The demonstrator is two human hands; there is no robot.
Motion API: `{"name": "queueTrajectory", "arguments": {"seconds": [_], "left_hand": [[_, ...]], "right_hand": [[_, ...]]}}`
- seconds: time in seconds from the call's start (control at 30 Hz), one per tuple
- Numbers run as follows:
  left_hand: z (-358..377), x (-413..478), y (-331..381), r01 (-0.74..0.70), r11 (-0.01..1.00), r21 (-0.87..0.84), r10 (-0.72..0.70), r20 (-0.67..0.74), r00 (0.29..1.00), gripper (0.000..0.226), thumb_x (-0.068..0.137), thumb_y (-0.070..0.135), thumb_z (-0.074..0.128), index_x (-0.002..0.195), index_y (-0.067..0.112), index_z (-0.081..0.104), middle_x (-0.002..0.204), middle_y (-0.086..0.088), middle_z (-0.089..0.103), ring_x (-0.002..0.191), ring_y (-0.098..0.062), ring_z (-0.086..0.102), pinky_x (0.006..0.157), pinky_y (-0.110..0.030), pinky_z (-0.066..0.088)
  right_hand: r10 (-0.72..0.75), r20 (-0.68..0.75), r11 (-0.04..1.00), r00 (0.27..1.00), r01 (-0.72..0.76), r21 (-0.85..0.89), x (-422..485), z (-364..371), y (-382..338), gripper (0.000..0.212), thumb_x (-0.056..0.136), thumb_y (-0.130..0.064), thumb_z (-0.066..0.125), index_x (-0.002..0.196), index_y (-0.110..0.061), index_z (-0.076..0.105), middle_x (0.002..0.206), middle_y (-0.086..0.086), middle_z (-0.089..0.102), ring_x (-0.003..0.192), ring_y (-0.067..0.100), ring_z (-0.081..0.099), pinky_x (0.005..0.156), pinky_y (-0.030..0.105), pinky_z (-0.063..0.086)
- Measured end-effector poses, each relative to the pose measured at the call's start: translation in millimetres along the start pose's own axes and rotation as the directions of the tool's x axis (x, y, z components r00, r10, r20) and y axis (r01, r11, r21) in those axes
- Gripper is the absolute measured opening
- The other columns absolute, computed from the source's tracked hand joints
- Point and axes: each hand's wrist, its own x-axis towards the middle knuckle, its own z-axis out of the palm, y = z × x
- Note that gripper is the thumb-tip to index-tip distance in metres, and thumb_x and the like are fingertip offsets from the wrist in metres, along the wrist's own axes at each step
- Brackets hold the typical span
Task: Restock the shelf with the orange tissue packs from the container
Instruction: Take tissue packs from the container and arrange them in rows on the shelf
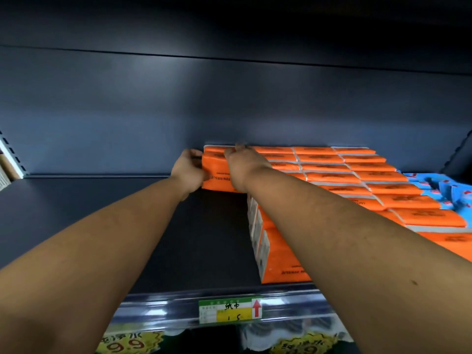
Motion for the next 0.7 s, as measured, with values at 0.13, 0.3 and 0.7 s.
{"name": "queueTrajectory", "arguments": {"seconds": [0.13, 0.3, 0.7], "left_hand": [[-3, -11, 2, -0.030, 0.986, 0.162, 0.019, 0.071, 0.997, 0.080, 0.058, 0.011, 0.074, 0.126, 0.024, 0.034, 0.126, -0.007, 0.049, 0.114, -0.023, 0.052, 0.100, -0.047, 0.048], [-22, -41, 9, -0.109, 0.845, 0.524, 0.098, 0.048, 0.994, 0.084, 0.079, 0.017, 0.074, 0.145, 0.020, 0.021, 0.134, -0.010, 0.029, 0.115, -0.025, 0.045, 0.095, -0.032, 0.041], [-89, -183, 37, -0.207, 0.343, 0.916, 0.148, 0.165, 0.975, 0.072, 0.084, 0.041, 0.066, 0.141, 0.021, 0.028, 0.133, -0.012, 0.038, 0.115, -0.037, 0.051, 0.089, -0.047, 0.048]], "right_hand": [[-0.006, 0.000, 1.000, 1.000, 0.006, -0.013, 0, 0, -1, 0.071, 0.083, -0.011, 0.068, 0.145, -0.008, 0.033, 0.145, 0.017, 0.039, 0.132, 0.033, 0.041, 0.109, 0.041, 0.039], [-0.065, -0.078, 0.998, 0.995, 0.064, -0.004, -15, -8, 0, 0.062, 0.086, -0.018, 0.062, 0.142, -0.012, 0.036, 0.140, 0.015, 0.044, 0.125, 0.034, 0.046, 0.100, 0.039, 0.043], [-0.176, -0.130, 0.984, 0.976, 0.170, -0.060, -138, -33, -37, 0.051, 0.088, -0.041, 0.060, 0.130, -0.017, 0.042, 0.132, 0.010, 0.046, 0.124, 0.033, 0.044, 0.102, 0.044, 0.034]]}}
